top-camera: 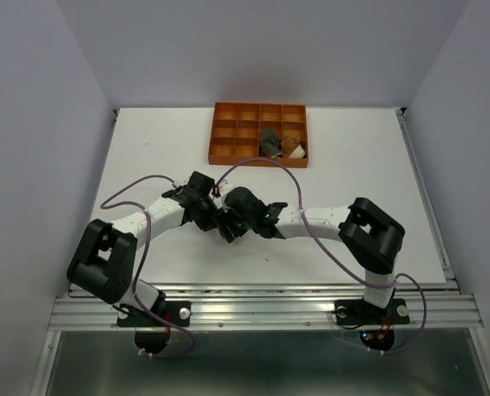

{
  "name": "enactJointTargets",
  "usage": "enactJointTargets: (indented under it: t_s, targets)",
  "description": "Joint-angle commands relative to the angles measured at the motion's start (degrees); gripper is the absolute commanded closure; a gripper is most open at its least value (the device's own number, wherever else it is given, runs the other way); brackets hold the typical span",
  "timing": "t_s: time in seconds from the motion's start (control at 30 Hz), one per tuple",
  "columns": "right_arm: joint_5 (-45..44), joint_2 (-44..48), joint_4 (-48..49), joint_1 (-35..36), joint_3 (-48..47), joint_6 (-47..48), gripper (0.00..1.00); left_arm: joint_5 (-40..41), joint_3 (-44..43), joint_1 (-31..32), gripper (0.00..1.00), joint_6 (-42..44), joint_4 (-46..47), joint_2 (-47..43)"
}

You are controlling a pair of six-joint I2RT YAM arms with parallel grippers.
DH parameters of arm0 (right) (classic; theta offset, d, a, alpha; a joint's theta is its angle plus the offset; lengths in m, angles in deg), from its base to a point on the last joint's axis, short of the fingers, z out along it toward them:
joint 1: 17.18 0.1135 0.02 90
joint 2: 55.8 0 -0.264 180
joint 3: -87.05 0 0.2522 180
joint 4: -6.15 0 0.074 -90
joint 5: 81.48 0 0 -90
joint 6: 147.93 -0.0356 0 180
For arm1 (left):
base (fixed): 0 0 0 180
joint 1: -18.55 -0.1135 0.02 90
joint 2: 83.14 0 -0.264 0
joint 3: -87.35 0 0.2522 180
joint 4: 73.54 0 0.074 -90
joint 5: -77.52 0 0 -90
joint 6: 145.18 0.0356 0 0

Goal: Roll the underwear
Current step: Place the rolled underwear into the container

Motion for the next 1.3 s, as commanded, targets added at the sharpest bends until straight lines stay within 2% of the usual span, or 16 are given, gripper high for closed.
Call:
enactJointTargets:
  t_s: [0.0,0.17,0.23,0.27,0.33,0.43,0.5,0.67,0.8,0.9,1.07,1.27]
  targets:
    - [-4.5,-4.4,-2.8,1.6,-2.0,-0.7,0.33,-0.6,1.7,1.9,0.64,-0.2,-5.5,-1.8]
    - [-6.4,-6.4,-4.2,1.6,-2.6,-2.3,0.34,-1.5,2.2,2.1,0.64,-0.2,-5.0,-2.1]
    - [-6.1,-7.1,-4.5,1.6,-2.7,-2.6,0.41,-1.9,2.3,2.2,0.64,-0.1,-4.8,-2.4]
    - [-5.9,-7.4,-4.4,1.6,-2.7,-2.7,0.47,-2.0,2.4,2.3,0.64,-0.2,-4.8,-2.5]
    - [-5.7,-7.8,-4.2,1.6,-2.7,-2.7,0.75,-2.1,2.6,2.3,0.64,-0.2,-4.7,-2.8]
    - [-7.1,-7.1,-3.6,2.1,-2.0,-2.6,0.98,-2.3,2.4,2.3,0.64,-0.2,-4.8,-2.9]
    - [-9.5,-6.8,-4.1,2.1,-1.9,-2.7,0.99,-2.2,2.0,2.3,0.62,-0.1,-4.8,-3.4]
    - [-13.2,-4.6,-4.0,2.1,0.5,-2.7,0.99,2.1,-2.7,2.3,0.51,0.2,-8.8,-5.2]
    - [-12.1,-1.9,-2.2,2.1,3.0,-2.1,0.99,7.0,-7.7,0.8,0.44,1.0,-11.5,-6.9]
    - [-11.3,1.8,-0.1,2.1,4.1,-1.7,0.99,7.2,-11.4,-2.7,0.42,3.5,-12.3,-8.2]
    - [-9.5,8.2,4.6,-2.3,4.8,0.9,0.99,10.0,-18.1,-9.3,0.39,7.6,-13.2,-9.2]
    - [-5.1,13.0,9.2,-9.7,2.6,6.0,0.99,6.4,-28.7,-14.4,0.39,14.4,-10.5,-3.8]
